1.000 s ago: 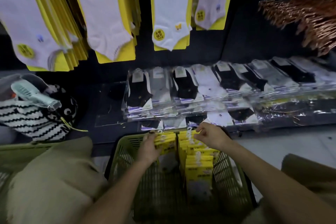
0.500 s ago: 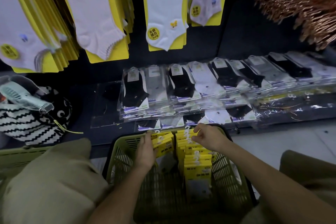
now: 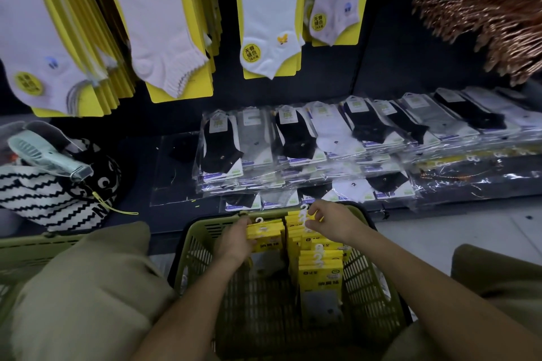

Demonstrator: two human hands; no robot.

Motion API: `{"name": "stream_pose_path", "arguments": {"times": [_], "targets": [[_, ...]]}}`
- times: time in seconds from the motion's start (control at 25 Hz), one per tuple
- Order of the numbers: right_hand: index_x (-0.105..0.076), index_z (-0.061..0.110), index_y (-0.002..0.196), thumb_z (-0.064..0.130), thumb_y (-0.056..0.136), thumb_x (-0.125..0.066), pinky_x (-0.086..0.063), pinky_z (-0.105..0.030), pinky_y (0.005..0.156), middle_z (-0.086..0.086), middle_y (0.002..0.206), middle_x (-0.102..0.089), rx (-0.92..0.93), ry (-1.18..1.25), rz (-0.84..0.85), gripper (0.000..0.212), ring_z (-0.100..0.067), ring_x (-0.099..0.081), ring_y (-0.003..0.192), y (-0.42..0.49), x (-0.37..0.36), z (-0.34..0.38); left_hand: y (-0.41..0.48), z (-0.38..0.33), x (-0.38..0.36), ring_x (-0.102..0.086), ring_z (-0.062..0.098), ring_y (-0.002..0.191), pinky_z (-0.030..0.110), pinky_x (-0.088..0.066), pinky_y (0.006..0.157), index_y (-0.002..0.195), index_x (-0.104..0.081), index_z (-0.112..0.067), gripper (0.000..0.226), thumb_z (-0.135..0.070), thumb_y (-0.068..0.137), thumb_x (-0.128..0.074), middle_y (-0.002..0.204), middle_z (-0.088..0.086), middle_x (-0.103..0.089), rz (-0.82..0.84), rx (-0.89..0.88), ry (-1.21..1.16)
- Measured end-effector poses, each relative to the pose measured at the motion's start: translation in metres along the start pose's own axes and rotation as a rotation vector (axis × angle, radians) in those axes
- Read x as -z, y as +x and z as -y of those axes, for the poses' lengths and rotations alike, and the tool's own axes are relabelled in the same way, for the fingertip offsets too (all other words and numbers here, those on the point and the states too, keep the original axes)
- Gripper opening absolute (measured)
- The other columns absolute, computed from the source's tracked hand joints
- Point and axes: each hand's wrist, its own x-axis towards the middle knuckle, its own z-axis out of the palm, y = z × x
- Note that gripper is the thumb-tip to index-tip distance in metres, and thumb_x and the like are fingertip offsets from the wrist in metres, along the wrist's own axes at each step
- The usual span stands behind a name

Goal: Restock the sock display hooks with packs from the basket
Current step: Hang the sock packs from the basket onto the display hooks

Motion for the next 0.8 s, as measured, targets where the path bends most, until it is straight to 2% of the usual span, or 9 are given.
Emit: {"name": "stream_pose_path", "arguments": {"times": [0.2, 0.32, 0.4, 0.52, 0.6, 0.68, 0.72, 0.8], "targets": [[-0.048, 0.016, 0.125, 0.036, 0.081, -0.071, -0.040, -0.024, 0.077, -0.005, 0.124, -0.052, 0.081, 0.026, -0.028, 0.053, -0.011, -0.049, 0.095, 0.001, -0.003, 0.026, -0.006, -0.021, 0.057, -0.052, 0.026, 0.109, 0.036, -0.046, 0.088, 0.121, -0.046, -0.023, 0.041, -0.025, 0.085, -0.065, 0.114, 0.005, -0.058, -0.072, -0.133, -0.027], [-0.040, 0.021, 0.134, 0.034, 0.077, -0.075, -0.041, -0.021, 0.082, 0.000, 0.128, -0.051, 0.186, 0.245, -0.129, 0.067, -0.012, -0.053, 0.107, -0.005, 0.005, 0.052, -0.016, -0.046, 0.108, -0.057, 0.018, 0.092, 0.032, -0.049, 0.073, 0.112, -0.045, -0.023, 0.033, -0.022, 0.085, -0.065, 0.097, -0.003, -0.057, -0.050, -0.231, -0.241], [-0.044, 0.030, 0.123, 0.036, 0.076, -0.075, -0.048, -0.021, 0.078, 0.008, 0.118, -0.059, 0.242, 0.395, -0.213, 0.056, -0.005, -0.057, 0.099, -0.009, 0.016, 0.070, -0.023, -0.062, 0.137, -0.055, 0.014, 0.083, 0.025, -0.045, 0.063, 0.106, -0.044, -0.023, 0.031, -0.018, 0.084, -0.066, 0.087, -0.007, -0.054, -0.057, -0.315, -0.338], [-0.051, 0.024, 0.112, 0.041, 0.076, -0.074, -0.053, -0.036, 0.081, 0.006, 0.102, -0.064, 0.201, 0.534, -0.356, 0.046, -0.013, -0.060, 0.094, -0.011, 0.040, 0.091, -0.032, -0.084, 0.166, -0.058, 0.010, 0.084, 0.020, -0.048, 0.067, 0.102, -0.050, -0.021, 0.025, -0.014, 0.085, -0.066, 0.093, -0.005, -0.059, -0.061, -0.387, -0.586], [-0.055, 0.021, 0.101, 0.037, 0.076, -0.075, -0.053, -0.028, 0.072, 0.004, 0.094, -0.066, 0.211, 0.629, -0.455, 0.036, -0.014, -0.062, 0.086, -0.011, 0.059, 0.104, -0.038, -0.097, 0.178, -0.063, 0.012, 0.089, 0.024, -0.054, 0.075, 0.098, -0.054, -0.023, 0.020, -0.015, 0.085, -0.067, 0.101, 0.000, -0.064, -0.053, -0.366, -0.830], [-0.058, 0.023, 0.089, 0.028, 0.077, -0.075, -0.051, -0.018, 0.063, 0.005, 0.085, -0.067, 0.277, 0.743, -0.505, 0.022, -0.014, -0.063, 0.079, -0.013, 0.077, 0.120, -0.042, -0.110, 0.188, -0.065, 0.021, 0.099, 0.037, -0.054, 0.085, 0.105, -0.057, -0.017, 0.025, -0.017, 0.083, -0.068, 0.110, 0.008, -0.066, -0.030, -0.367, -0.995], [-0.059, 0.023, 0.087, 0.025, 0.078, -0.074, -0.052, -0.021, 0.064, 0.003, 0.084, -0.068, 0.311, 0.766, -0.520, 0.018, -0.017, -0.063, 0.079, -0.015, 0.087, 0.127, -0.042, -0.115, 0.194, -0.065, 0.025, 0.101, 0.040, -0.054, 0.087, 0.110, -0.056, -0.014, 0.033, -0.018, 0.080, -0.069, 0.112, 0.010, -0.066, -0.006, -0.396, -1.042], [-0.062, 0.021, 0.088, 0.027, 0.082, -0.071, -0.054, -0.038, 0.071, -0.005, 0.087, -0.070, 0.366, 0.730, -0.551, 0.013, -0.025, -0.064, 0.081, -0.019, 0.107, 0.138, -0.043, -0.123, 0.209, -0.065, 0.024, 0.103, 0.036, -0.055, 0.084, 0.117, -0.051, -0.012, 0.049, -0.022, 0.072, -0.070, 0.115, 0.009, -0.066, 0.061, -0.486, -1.110]]}}
